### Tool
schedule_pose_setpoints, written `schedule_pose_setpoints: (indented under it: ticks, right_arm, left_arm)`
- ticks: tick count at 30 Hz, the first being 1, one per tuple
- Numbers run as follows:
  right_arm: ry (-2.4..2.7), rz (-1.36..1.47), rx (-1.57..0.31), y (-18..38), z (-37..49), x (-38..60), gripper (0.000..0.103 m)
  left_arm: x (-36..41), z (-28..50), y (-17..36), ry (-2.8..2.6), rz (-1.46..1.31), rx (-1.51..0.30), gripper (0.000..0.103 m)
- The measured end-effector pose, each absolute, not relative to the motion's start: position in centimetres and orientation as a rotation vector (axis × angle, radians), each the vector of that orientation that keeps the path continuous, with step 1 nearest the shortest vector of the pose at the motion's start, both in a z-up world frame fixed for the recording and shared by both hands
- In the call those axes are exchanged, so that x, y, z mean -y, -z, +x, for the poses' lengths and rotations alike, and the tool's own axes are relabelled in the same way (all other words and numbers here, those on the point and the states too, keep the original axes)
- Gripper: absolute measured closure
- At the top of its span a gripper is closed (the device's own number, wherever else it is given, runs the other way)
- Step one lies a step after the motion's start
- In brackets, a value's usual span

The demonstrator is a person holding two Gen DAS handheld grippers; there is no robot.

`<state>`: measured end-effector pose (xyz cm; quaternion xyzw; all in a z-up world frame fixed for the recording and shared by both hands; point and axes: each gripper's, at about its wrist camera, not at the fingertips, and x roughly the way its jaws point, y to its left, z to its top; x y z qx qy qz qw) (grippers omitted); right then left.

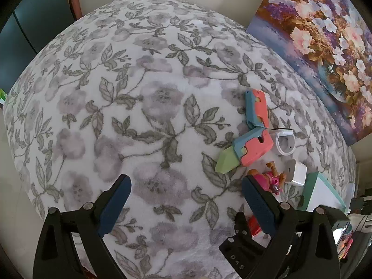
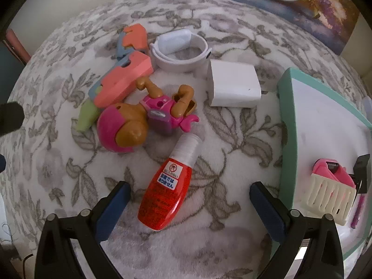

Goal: Organize rigid objects
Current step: 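Lower the right gripper onto the red bottle and grasp it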

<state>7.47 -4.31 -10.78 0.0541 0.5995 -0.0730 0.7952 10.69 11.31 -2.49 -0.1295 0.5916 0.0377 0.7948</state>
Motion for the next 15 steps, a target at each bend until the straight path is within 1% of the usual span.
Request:
schedule_pose_setpoints:
  ticks: [9,15]
  right_arm:
    - [0.161,0.116,-1.236,10.7,6.0,4.1,0.000]
    - [0.169,0.111,-1.259,10.3,6.3,4.0,0.000]
  left_arm:
    - [-11.3,10.6,2.3,-0.075,-0.286,-1.269,0.007]
    - [-11.2,10.6,2.2,-0.072,-0.286,-1.263,0.007]
